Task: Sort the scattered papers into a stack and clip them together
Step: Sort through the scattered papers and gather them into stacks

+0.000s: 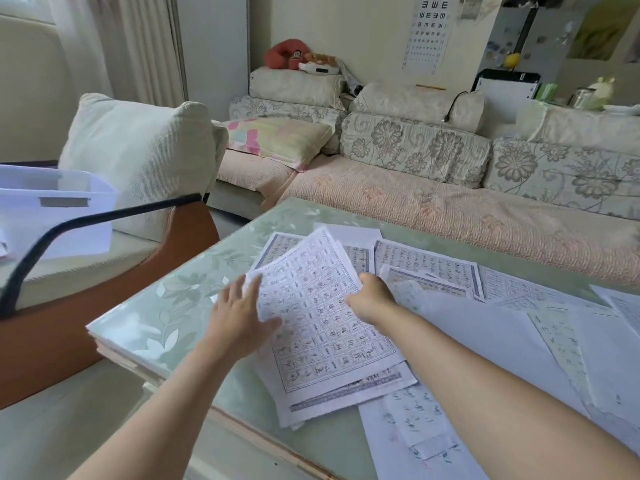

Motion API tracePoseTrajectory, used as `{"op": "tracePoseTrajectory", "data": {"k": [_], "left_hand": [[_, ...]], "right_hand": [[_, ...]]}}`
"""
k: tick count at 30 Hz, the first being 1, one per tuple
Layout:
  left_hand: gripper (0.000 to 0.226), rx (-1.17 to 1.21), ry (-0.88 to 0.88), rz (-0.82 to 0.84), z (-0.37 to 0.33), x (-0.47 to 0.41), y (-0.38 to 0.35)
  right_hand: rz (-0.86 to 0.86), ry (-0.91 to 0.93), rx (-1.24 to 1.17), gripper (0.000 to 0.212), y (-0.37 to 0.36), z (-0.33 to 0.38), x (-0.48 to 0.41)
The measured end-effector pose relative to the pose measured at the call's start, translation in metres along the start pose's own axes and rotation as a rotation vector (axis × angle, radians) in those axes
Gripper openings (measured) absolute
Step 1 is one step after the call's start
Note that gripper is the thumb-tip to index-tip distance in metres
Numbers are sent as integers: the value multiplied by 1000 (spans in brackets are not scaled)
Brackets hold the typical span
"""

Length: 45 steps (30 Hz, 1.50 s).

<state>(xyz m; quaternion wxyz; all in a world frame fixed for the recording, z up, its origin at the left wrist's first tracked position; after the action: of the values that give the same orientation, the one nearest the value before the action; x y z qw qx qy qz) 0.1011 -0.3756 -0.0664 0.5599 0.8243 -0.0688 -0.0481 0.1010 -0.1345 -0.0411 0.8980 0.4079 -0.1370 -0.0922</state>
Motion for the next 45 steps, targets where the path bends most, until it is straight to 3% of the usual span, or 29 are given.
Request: {"op": "tracePoseTrajectory", "data": {"k": [3, 6, 10, 13, 16, 20, 22, 24, 26, 30, 32, 34, 35, 42, 45], "left_hand": [[90, -62, -36, 98, 8, -2, -14], [89, -68, -52, 78, 13, -2, -20], [90, -62, -44, 85, 17, -4, -20], [87, -38, -50, 71, 17, -3, -20], [84, 41, -16, 41, 17, -3, -17], [69, 78, 27, -118, 18, -3, -3], [78, -8, 121, -132, 24, -4, 3], [99, -44, 226, -31, 31, -5, 5], [102, -10, 254, 39, 32, -8, 6], [71, 214, 142, 122, 0, -9, 13], [56, 555, 61, 97, -25, -2, 19], [21, 938, 24, 67, -47, 2, 23], [16, 1038, 19, 54, -54, 1, 25], [28, 1330, -10, 87, -89, 4, 34], [29, 1370, -79, 141, -107, 4, 46]], "right_hand": [[-13, -87, 81, 50, -12, 9, -9], [40, -179, 129, 65, -15, 16, -9], [129, -209, 51, 44, 0, 27, -7], [200, -186, 38, 46, 4, 27, -4], [186, -119, -19, 39, 6, 16, -4], [83, -52, -216, 35, 24, -5, -2], [27, -53, -267, 38, 34, -19, 0], [33, -56, -277, 38, 42, -32, 3], [83, -58, -301, 33, 46, -43, 8], [108, -8, -444, 18, 50, -54, 12], [93, 12, -532, 25, 51, -58, 13], [87, 23, -606, 25, 51, -61, 13], [92, 27, -620, 22, 52, -63, 13], [269, 70, -629, 36, 67, -62, 35], [245, 101, -577, 48, 84, -71, 42]]}}
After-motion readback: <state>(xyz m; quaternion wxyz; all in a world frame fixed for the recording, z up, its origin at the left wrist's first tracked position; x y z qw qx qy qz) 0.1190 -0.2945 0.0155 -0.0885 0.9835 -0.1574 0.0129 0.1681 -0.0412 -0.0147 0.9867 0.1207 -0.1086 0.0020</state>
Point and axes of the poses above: each hand's wrist, its own x-axis away from the middle knuckle, its own y-axis out of the back of the hand, z = x × y, the point moved 2 cm from there along -x, towards the middle knuckle, and after that the axes turned 7 degrees about z, right-handed, at the moved point
